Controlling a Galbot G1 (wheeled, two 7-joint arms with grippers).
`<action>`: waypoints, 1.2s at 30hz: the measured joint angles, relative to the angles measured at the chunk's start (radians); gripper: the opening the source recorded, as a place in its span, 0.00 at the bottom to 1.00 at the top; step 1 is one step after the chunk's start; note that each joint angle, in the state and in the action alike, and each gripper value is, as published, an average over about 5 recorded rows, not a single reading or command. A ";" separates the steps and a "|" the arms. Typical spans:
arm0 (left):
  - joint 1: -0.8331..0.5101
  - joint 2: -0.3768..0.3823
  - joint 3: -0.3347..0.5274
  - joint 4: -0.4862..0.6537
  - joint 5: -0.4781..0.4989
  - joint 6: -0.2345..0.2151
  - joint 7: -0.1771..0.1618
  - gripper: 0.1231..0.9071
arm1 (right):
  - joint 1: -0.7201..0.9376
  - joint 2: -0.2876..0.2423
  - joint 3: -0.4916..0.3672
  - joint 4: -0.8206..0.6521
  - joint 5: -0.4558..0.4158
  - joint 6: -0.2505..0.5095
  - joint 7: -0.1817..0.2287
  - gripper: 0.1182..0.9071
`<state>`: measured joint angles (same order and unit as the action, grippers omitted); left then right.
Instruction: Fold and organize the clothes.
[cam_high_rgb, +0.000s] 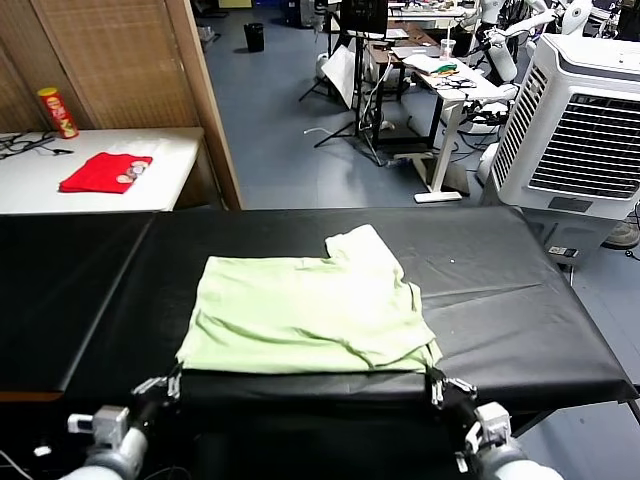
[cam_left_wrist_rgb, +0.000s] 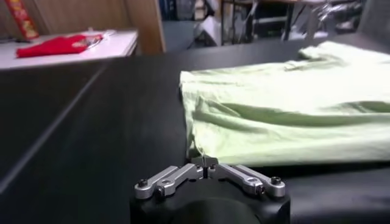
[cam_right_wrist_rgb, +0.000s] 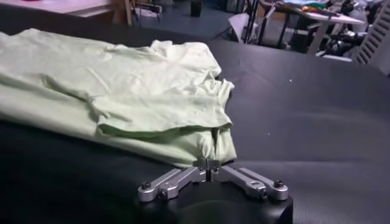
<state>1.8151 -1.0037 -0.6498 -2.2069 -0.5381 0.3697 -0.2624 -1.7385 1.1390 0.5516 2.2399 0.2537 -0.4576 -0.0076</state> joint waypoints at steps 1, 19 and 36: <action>0.005 -0.004 -0.007 -0.011 -0.005 0.011 -0.011 0.10 | -0.009 -0.002 0.007 0.015 0.007 -0.001 0.000 0.55; -0.373 0.082 0.013 0.045 -0.254 0.095 -0.027 0.86 | 0.527 -0.032 -0.115 -0.274 0.123 0.088 0.049 0.86; -0.942 0.068 0.340 0.557 -0.307 0.175 0.004 0.86 | 1.213 0.097 -0.447 -0.966 0.251 -0.094 0.032 0.86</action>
<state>0.8731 -0.9360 -0.3095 -1.6502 -0.8447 0.5448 -0.2580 -0.5257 1.2358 0.1046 1.2742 0.5048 -0.5512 0.0243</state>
